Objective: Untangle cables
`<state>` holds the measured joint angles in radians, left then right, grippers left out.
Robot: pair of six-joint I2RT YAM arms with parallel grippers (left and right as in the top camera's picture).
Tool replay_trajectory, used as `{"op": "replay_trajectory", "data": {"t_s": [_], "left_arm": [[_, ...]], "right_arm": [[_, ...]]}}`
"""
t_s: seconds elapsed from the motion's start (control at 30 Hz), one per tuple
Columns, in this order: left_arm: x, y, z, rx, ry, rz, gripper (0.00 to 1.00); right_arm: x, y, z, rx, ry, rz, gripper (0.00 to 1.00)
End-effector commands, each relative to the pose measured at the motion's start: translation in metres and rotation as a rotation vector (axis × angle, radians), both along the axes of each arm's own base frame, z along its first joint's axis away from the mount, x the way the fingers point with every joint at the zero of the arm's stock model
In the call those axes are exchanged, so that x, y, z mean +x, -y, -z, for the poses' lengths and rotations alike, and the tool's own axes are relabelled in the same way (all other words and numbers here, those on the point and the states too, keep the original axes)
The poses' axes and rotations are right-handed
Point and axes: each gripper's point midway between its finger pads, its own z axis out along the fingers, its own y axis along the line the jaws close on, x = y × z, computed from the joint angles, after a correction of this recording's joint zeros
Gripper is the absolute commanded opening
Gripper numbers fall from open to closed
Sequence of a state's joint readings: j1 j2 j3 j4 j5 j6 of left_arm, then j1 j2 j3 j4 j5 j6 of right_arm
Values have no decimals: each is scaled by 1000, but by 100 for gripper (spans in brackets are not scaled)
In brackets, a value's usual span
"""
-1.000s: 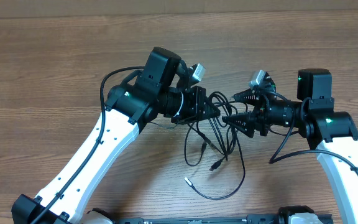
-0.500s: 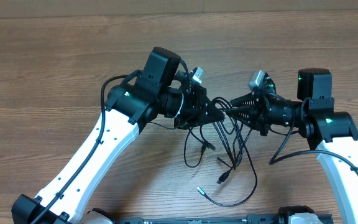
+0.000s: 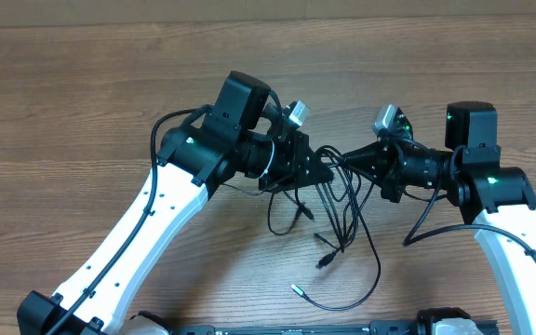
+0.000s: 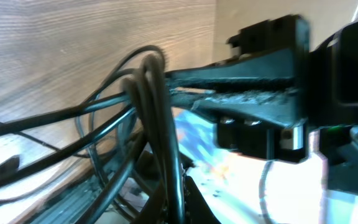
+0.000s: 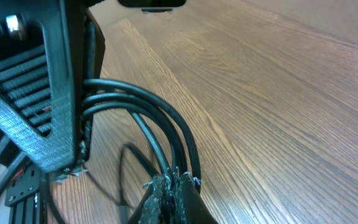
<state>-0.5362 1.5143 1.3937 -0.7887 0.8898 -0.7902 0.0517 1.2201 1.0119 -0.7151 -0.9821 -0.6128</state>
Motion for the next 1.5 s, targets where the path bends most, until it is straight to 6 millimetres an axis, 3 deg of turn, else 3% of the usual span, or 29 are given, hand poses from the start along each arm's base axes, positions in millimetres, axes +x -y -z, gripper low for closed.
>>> {"op": "replay_trajectory", "data": {"t_s": [0.0, 0.07, 0.1, 0.23, 0.33, 0.5, 0.6, 0.63, 0.67, 0.73, 0.77, 0.83, 1.03, 1.17, 1.27, 1.37, 1.47], "left_arm": [[14, -22, 28, 187, 242, 31, 5], [23, -48, 52, 376, 248, -41, 6], [27, -72, 68, 531, 252, -93, 9], [28, -113, 85, 763, 248, -150, 11], [28, -121, 87, 802, 249, -157, 11], [28, -111, 85, 747, 221, -180, 8], [28, -109, 84, 737, 224, -177, 13], [29, -110, 84, 742, 226, -180, 27], [31, -115, 85, 767, 237, -192, 42], [33, -121, 88, 806, 244, -205, 51], [34, -124, 91, 826, 244, -209, 59], [32, -128, 100, 850, 216, -222, 64], [20, -135, 136, 905, 13, -342, 60], [13, -139, 166, 966, -118, -398, 67], [19, -135, 193, 997, -173, -404, 67], [27, -121, 218, 974, -207, -384, 77], [23, -117, 240, 984, -267, -352, 78]], "right_arm": [[13, 11, -14, 51, -46, 91, 4], [20, 20, -17, 81, -83, 153, 4], [26, 28, -19, 103, -111, 198, 4], [37, 50, -22, 156, -189, 315, 4], [41, 63, -22, 187, -240, 378, 4], [41, 67, -21, 193, -250, 393, 5], [40, 67, -20, 192, -259, 394, 34], [39, 67, -19, 192, -268, 395, 67], [38, 67, -17, 188, -276, 394, 78], [37, 67, -15, 184, -286, 400, 100], [36, 67, -14, 183, -291, 401, 100], [36, 68, -13, 180, -302, 405, 100], [34, 72, -3, 152, -343, 443, 100], [32, 71, -2, 151, -356, 444, 100], [31, 71, 0, 151, -366, 445, 100], [31, 71, 0, 151, -366, 445, 100], [31, 71, 0, 150, -366, 445, 100]]}}
